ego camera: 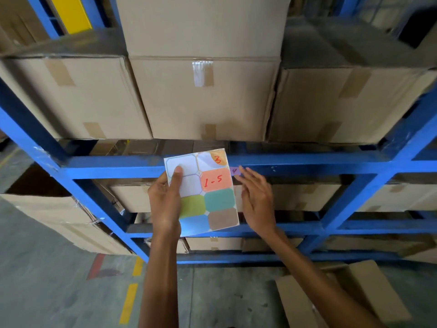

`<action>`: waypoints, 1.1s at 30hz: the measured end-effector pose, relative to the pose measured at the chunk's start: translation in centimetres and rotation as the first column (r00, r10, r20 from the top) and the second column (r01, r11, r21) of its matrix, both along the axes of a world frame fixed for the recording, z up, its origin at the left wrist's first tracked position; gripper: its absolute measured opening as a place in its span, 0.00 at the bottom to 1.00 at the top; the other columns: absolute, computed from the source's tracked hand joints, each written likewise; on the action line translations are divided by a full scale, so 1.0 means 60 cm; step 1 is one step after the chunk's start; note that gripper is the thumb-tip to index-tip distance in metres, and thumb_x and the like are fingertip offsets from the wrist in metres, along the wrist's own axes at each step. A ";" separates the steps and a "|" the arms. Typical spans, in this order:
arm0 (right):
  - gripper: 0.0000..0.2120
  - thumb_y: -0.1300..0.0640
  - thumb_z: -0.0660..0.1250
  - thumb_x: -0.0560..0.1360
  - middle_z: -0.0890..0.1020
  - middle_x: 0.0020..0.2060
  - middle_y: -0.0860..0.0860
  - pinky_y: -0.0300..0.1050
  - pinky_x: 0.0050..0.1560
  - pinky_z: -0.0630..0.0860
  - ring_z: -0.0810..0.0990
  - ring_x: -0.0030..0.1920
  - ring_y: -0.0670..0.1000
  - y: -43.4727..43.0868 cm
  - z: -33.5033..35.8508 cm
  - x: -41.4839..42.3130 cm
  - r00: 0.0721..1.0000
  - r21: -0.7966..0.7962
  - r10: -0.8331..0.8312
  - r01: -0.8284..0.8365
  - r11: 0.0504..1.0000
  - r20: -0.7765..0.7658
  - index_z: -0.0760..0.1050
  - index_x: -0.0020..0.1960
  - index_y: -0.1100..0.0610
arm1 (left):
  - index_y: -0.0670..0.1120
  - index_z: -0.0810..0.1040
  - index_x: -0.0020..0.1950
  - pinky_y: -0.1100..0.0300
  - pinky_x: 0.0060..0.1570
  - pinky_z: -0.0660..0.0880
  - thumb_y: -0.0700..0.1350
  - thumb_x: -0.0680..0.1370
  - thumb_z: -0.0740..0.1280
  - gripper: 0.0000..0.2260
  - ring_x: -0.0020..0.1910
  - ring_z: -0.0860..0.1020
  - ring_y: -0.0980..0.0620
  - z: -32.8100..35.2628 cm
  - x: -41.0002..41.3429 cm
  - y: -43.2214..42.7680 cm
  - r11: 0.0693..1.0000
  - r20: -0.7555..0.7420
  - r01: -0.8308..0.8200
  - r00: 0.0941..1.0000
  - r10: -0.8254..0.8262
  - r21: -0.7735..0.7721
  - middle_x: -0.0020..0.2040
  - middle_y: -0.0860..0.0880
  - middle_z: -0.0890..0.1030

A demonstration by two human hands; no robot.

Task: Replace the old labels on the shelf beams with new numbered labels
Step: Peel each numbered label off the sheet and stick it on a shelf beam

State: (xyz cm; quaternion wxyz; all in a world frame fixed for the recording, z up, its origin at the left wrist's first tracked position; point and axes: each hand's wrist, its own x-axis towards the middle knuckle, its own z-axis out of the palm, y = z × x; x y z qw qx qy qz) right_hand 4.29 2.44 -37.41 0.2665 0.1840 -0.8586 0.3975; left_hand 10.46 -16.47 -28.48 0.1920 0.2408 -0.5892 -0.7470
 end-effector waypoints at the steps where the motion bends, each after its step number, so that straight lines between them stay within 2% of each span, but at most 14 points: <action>1: 0.15 0.69 0.65 0.79 0.81 0.67 0.55 0.61 0.69 0.74 0.76 0.69 0.58 0.006 0.030 0.001 0.999 -0.114 -0.039 0.037 0.993 -0.018 0.81 0.64 0.61 | 0.46 0.86 0.52 0.54 0.41 0.83 0.50 0.82 0.69 0.09 0.41 0.86 0.51 0.003 -0.002 0.009 1.000 -0.016 0.019 1.000 -0.020 -0.008 0.48 0.46 0.89; 4: 0.12 0.67 0.68 0.78 0.85 0.58 0.53 0.57 0.62 0.77 0.80 0.61 0.54 0.026 0.111 0.004 0.993 -0.270 -0.066 0.038 0.962 -0.094 0.83 0.59 0.60 | 0.47 0.86 0.48 0.59 0.34 0.82 0.49 0.82 0.70 0.08 0.37 0.86 0.54 0.012 -0.011 0.036 0.997 -0.044 0.072 0.996 -0.071 0.003 0.42 0.50 0.89; 7: 0.12 0.55 0.72 0.76 0.84 0.57 0.51 0.50 0.61 0.76 0.79 0.60 0.52 0.047 0.158 0.013 0.977 -0.196 -0.020 -0.022 0.980 -0.211 0.83 0.59 0.58 | 0.47 0.85 0.48 0.59 0.35 0.84 0.49 0.81 0.70 0.07 0.37 0.86 0.53 0.021 -0.023 0.059 0.994 -0.056 0.112 0.992 -0.111 0.005 0.41 0.49 0.89; 9: 0.16 0.50 0.74 0.75 0.83 0.57 0.51 0.51 0.60 0.75 0.79 0.59 0.53 0.061 0.173 0.013 0.974 -0.131 -0.026 -0.004 0.991 -0.227 0.83 0.58 0.57 | 0.47 0.86 0.49 0.57 0.38 0.84 0.49 0.81 0.70 0.07 0.37 0.87 0.52 0.030 -0.032 0.077 0.988 -0.072 0.156 0.985 -0.157 -0.020 0.42 0.48 0.89; 12: 0.12 0.51 0.75 0.73 0.82 0.55 0.51 0.56 0.57 0.75 0.79 0.57 0.53 0.083 0.179 0.007 0.968 -0.129 -0.078 0.048 0.990 -0.237 0.85 0.54 0.56 | 0.49 0.87 0.48 0.59 0.35 0.84 0.48 0.82 0.69 0.08 0.37 0.87 0.53 0.041 -0.040 0.101 0.971 -0.110 0.234 0.965 -0.239 -0.057 0.42 0.48 0.90; 16: 0.05 0.55 0.76 0.74 0.82 0.52 0.50 0.56 0.55 0.75 0.78 0.56 0.52 0.113 0.181 0.003 0.963 -0.136 -0.116 0.085 0.987 -0.243 0.85 0.47 0.57 | 0.50 0.88 0.49 0.62 0.33 0.81 0.48 0.82 0.69 0.08 0.38 0.87 0.53 0.048 -0.051 0.127 0.946 -0.126 0.315 0.938 -0.322 -0.076 0.44 0.48 0.90; 18: 0.04 0.56 0.76 0.74 0.83 0.49 0.49 0.53 0.54 0.76 0.79 0.54 0.51 0.129 0.182 0.002 0.963 -0.153 -0.132 0.098 0.983 -0.235 0.84 0.46 0.57 | 0.50 0.87 0.49 0.63 0.33 0.81 0.48 0.82 0.69 0.07 0.38 0.87 0.54 0.049 -0.060 0.143 0.936 -0.124 0.340 0.929 -0.349 -0.089 0.44 0.49 0.90; 20: 0.03 0.57 0.74 0.76 0.84 0.46 0.47 0.46 0.53 0.77 0.80 0.51 0.47 0.146 0.186 0.004 0.981 -0.248 -0.115 0.074 0.966 -0.155 0.84 0.47 0.56 | 0.51 0.87 0.48 0.63 0.32 0.81 0.49 0.82 0.69 0.07 0.37 0.87 0.54 0.050 -0.069 0.157 0.925 -0.124 0.367 0.918 -0.378 -0.101 0.43 0.50 0.90; 23: 0.01 0.55 0.73 0.77 0.85 0.42 0.41 0.37 0.50 0.75 0.80 0.46 0.40 0.175 0.198 0.009 0.996 -0.429 -0.075 0.091 0.899 0.054 0.83 0.47 0.51 | 0.50 0.87 0.50 0.60 0.33 0.82 0.50 0.81 0.70 0.08 0.39 0.88 0.51 0.051 -0.082 0.181 0.897 -0.110 0.429 0.891 -0.440 -0.109 0.44 0.49 0.90; 27: 0.12 0.57 0.72 0.78 0.86 0.41 0.37 0.33 0.47 0.78 0.81 0.44 0.36 0.210 0.212 0.009 0.987 -0.536 -0.012 0.099 0.838 0.163 0.83 0.43 0.40 | 0.50 0.85 0.49 0.63 0.29 0.80 0.51 0.81 0.69 0.07 0.36 0.88 0.53 0.053 -0.095 0.209 0.866 -0.095 0.482 0.864 -0.495 -0.132 0.41 0.52 0.89; 29: 0.13 0.59 0.72 0.78 0.87 0.40 0.39 0.32 0.45 0.78 0.83 0.43 0.37 0.232 0.214 0.007 0.977 -0.661 0.008 0.138 0.738 0.213 0.84 0.42 0.42 | 0.50 0.85 0.49 0.65 0.29 0.79 0.50 0.82 0.69 0.07 0.35 0.87 0.55 0.052 -0.103 0.222 0.858 -0.090 0.495 0.856 -0.508 -0.139 0.39 0.54 0.89; 31: 0.06 0.58 0.71 0.79 0.87 0.41 0.45 0.36 0.44 0.77 0.82 0.41 0.41 0.259 0.216 0.006 0.959 -0.779 0.017 0.220 0.587 0.284 0.84 0.46 0.49 | 0.48 0.84 0.49 0.65 0.29 0.80 0.50 0.81 0.69 0.07 0.36 0.87 0.56 0.050 -0.111 0.233 0.852 -0.086 0.504 0.851 -0.518 -0.144 0.40 0.54 0.89; 33: 0.03 0.56 0.70 0.79 0.87 0.44 0.50 0.38 0.43 0.75 0.82 0.39 0.43 0.285 0.218 0.011 0.949 -0.814 -0.003 0.274 0.512 0.317 0.84 0.50 0.52 | 0.47 0.84 0.49 0.64 0.31 0.81 0.49 0.81 0.69 0.07 0.36 0.87 0.55 0.047 -0.119 0.243 0.844 -0.084 0.520 0.842 -0.532 -0.135 0.41 0.53 0.89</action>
